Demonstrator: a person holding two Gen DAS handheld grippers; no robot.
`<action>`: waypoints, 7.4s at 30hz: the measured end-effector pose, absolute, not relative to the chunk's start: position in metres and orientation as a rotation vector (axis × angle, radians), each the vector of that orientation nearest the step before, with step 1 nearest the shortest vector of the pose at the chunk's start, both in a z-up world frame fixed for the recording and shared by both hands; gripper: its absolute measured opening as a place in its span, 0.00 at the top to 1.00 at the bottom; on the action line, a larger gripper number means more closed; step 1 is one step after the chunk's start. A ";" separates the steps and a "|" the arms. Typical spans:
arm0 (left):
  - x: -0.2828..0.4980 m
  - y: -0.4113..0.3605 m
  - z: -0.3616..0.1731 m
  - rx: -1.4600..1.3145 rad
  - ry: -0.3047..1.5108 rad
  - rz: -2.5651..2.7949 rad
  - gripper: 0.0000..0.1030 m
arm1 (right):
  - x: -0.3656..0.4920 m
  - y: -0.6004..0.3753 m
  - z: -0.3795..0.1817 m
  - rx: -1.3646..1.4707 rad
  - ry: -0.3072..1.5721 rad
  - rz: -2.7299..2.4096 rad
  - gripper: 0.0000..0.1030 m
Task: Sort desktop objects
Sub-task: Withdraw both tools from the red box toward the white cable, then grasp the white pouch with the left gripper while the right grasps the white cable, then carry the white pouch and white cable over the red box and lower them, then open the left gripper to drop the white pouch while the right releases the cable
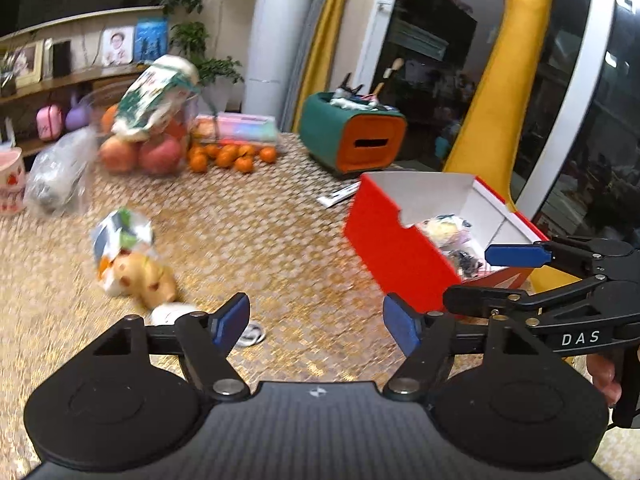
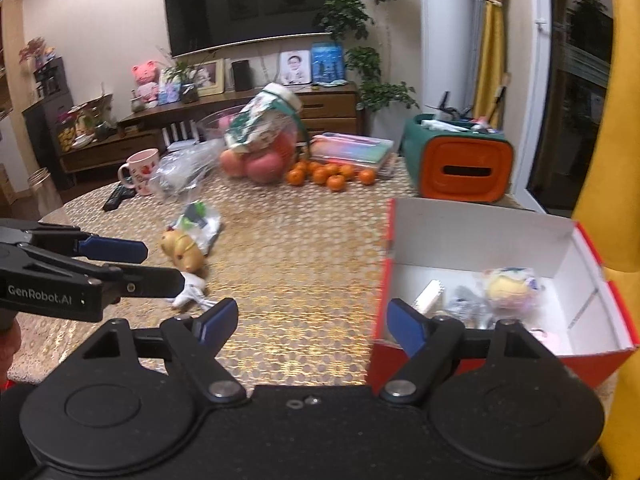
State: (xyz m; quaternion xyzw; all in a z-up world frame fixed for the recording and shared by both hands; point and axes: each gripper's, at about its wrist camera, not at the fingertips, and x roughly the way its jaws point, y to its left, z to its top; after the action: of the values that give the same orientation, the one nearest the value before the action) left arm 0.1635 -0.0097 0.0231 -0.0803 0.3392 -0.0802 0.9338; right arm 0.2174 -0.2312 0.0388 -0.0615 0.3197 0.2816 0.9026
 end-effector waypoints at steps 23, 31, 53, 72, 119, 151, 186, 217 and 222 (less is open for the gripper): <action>0.189 0.073 -0.060 -0.193 0.789 0.013 0.06 | 0.227 -0.135 -0.028 -0.301 0.674 0.668 0.20; 0.211 0.086 -0.088 -0.182 0.834 0.042 0.06 | 0.237 -0.111 -0.051 -0.377 0.687 0.703 0.24; 0.237 0.084 -0.105 -0.118 0.789 0.011 0.06 | 0.269 -0.073 -0.087 -0.445 0.714 0.761 0.42; 0.234 0.076 -0.102 -0.108 0.751 -0.036 0.48 | 0.274 -0.070 -0.088 -0.411 0.709 0.826 0.67; 0.172 -0.009 -0.013 -0.251 0.706 -0.179 0.54 | 0.216 -0.211 0.004 -0.129 0.687 0.628 0.78; 0.245 -0.148 0.045 -0.098 0.684 -0.393 0.54 | 0.267 -0.360 0.040 -0.001 0.624 0.366 0.78; 0.395 -0.226 -0.033 0.103 0.895 -0.310 0.53 | 0.356 -0.383 -0.030 -0.159 0.813 0.233 0.78; 0.378 -0.231 -0.035 0.109 0.896 -0.361 0.33 | 0.347 -0.387 -0.024 -0.131 0.774 0.257 0.47; 0.370 -0.223 -0.025 0.073 0.883 -0.358 0.33 | 0.338 -0.388 -0.016 -0.117 0.743 0.284 0.40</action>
State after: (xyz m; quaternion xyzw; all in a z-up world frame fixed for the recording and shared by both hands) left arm 0.3704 -0.2228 -0.0248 0.0352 0.4249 -0.1723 0.8880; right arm 0.3376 -0.3884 -0.0164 -0.0569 0.3616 0.1383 0.9203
